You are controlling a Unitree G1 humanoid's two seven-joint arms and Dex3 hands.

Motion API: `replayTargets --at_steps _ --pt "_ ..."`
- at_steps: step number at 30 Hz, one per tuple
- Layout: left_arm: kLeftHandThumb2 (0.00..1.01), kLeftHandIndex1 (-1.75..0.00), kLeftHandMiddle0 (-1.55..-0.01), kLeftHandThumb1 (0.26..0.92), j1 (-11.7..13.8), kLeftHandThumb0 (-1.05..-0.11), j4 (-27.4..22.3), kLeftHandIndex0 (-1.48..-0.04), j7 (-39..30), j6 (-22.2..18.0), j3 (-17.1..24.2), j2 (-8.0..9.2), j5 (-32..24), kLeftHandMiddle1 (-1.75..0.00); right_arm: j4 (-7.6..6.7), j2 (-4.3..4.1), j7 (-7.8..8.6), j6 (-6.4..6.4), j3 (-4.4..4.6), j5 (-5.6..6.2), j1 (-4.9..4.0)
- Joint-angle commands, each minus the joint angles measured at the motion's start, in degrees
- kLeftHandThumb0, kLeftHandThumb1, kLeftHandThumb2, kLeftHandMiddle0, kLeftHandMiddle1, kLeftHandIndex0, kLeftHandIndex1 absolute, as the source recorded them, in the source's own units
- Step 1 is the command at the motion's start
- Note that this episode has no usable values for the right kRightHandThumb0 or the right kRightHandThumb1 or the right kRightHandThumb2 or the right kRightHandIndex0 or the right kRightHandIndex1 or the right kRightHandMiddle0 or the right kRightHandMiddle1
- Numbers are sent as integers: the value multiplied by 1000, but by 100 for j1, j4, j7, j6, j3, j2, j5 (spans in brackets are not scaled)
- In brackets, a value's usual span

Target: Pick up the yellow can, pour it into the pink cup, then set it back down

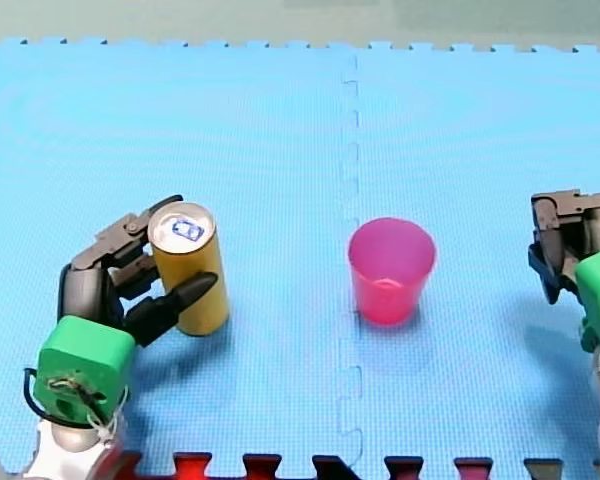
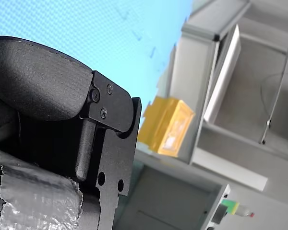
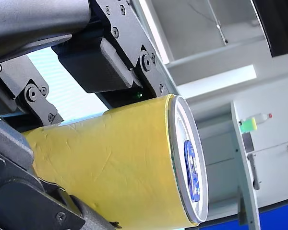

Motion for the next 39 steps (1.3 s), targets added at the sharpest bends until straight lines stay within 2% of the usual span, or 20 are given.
replayTargets --at_steps 1,2,5,7,10,12,16,19,26,39 --pt "0 1 -862 739 38 -560 56 -764 158 148 -72 70 145 0 14 -45 4 -28 8 -6 -19" --pt "0 0 -806 734 23 -603 52 -712 271 185 -118 94 226 0 20 -47 4 -29 11 -10 -23" --pt "5 0 -436 739 -1 -886 48 -359 357 340 -245 160 399 1 32 -43 -10 -31 16 -20 -32" --pt "9 0 -321 755 -11 -969 54 -255 166 430 -210 150 312 0 39 -39 -11 -32 14 -20 -37" --pt "10 0 -282 771 -26 -1020 44 -227 -208 515 -95 119 82 0 50 -38 -3 -34 11 -17 -44" --pt "14 0 -267 785 -30 -1039 29 -222 -531 550 12 91 -118 0 57 -38 4 -34 7 -12 -50" --pt "43 0 -258 868 -30 -1048 -5 -215 -1272 641 269 34 -580 0 71 -31 18 -39 -4 2 -55" --pt "46 -1 -258 900 -42 -1048 -60 -216 -1824 725 470 4 -936 0 80 -28 16 -42 -8 5 -59" --pt "36 0 -253 911 -52 -1048 -155 -211 -2438 889 702 -33 -1296 0 101 -27 -23 -50 4 -22 -76" --pt "66 -4 -272 921 -35 -1048 -357 -215 -3769 1074 1137 94 -1967 -10 141 -20 -22 -39 1 -21 -115"
